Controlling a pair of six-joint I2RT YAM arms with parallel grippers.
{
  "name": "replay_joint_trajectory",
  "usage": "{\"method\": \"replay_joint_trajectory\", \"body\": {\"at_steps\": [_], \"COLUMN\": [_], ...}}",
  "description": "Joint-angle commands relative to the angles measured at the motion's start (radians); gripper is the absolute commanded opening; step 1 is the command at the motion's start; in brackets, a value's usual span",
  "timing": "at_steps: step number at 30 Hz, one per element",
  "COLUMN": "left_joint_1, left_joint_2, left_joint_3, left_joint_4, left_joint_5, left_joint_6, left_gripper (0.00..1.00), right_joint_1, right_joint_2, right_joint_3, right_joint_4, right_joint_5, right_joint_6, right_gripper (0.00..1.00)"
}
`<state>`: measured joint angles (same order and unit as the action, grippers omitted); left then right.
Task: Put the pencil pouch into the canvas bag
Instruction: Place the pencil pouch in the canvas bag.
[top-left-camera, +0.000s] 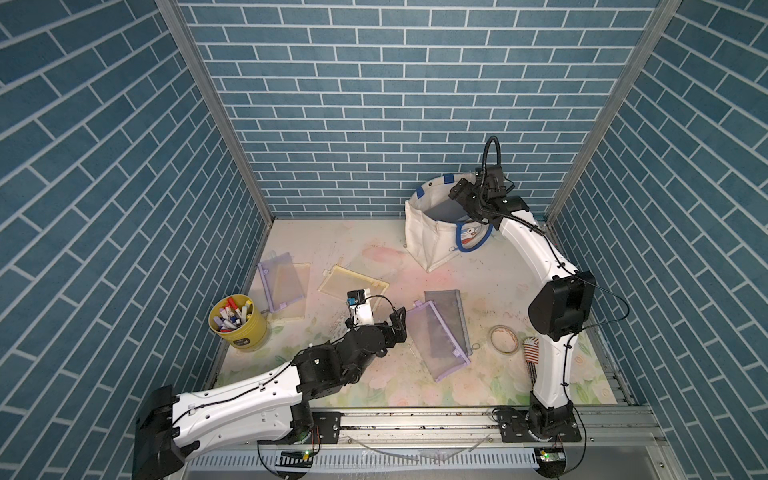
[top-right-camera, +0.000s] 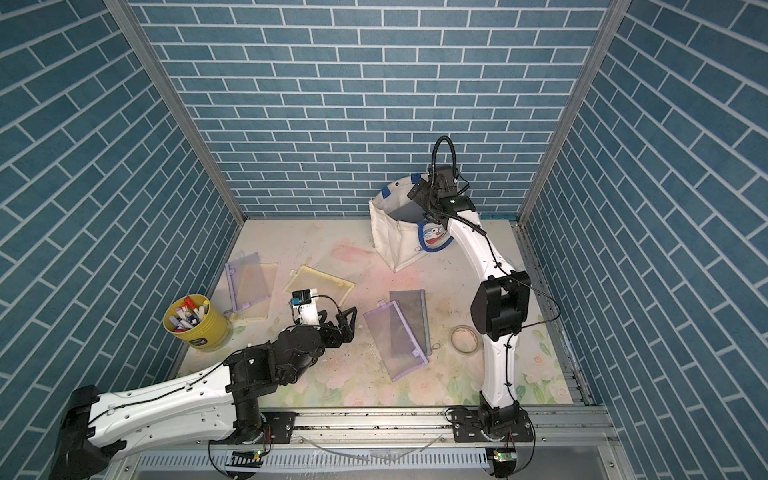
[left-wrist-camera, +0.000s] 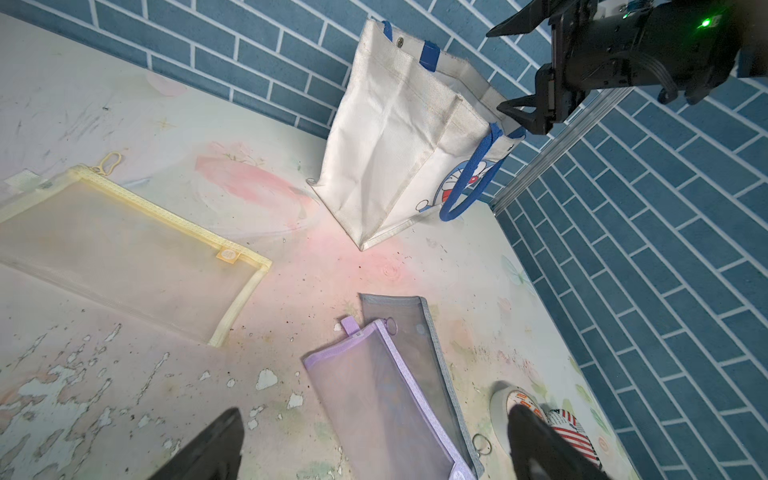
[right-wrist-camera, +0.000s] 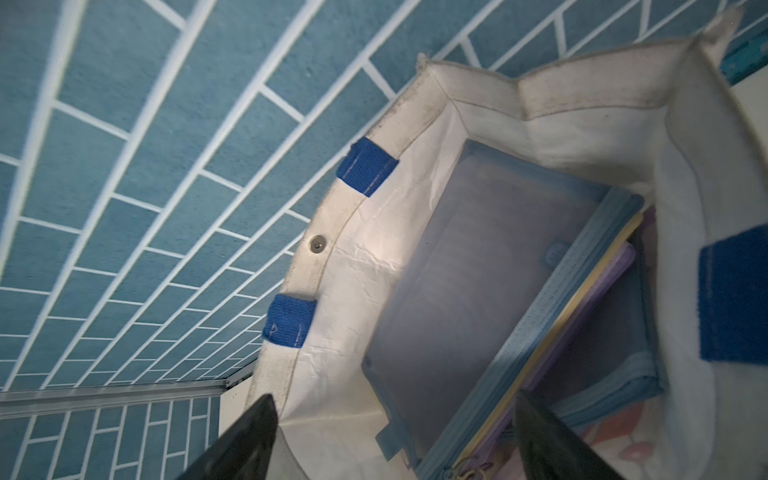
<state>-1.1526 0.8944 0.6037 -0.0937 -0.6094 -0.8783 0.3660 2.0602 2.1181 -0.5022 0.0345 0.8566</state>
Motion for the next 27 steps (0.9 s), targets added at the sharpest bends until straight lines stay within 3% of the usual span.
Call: {"method": "replay_joint_trajectory", "body": {"at_steps": [1, 6, 10, 16, 22, 27], "left_joint_1": [-0.005, -0.005, -0.004, -0.003, -0.002, -0.002], "left_joint_2": [0.010, 0.053, 0.128, 0.269, 0.408, 0.486], "left_joint_3": [0.025, 0.041, 0.038, 0.012, -0.009, -0.069], "left_joint_4": [-0.059, -0.151, -0.140, -0.015, 0.093, 0.258], "left_joint_5": [-0.018, 0.002, 0.066, 0.178, 0.242, 0.261], "left_joint_6": [-0.035, -0.114, -0.155, -0.218, -0.329, -0.389], "left_gripper": [0.99, 0.99, 0.99, 0.99, 0.99, 0.97], "right_joint_1": [-0.001, 0.009, 0.032, 0.080, 0.083, 0.070], "right_joint_2": [-0.071, -0.201, -0.396, -0.600, -0.625, -0.527], "right_joint_3": [0.040, -0.080, -0.349, -0.738, -1.053, -1.111], "right_joint_4": [-0.059, -0.105, -0.119, -0.209, -0.200, -0.151], "right_joint_5": [-0.033, -0.078, -0.116, -0.352, -0.618, -0.675], "right_joint_6": [-0.065, -0.152, -0.246, -0.399, -0.456, -0.484], "right_gripper": [0.88, 0.85, 0.84, 0.82, 0.81, 0.78]}}
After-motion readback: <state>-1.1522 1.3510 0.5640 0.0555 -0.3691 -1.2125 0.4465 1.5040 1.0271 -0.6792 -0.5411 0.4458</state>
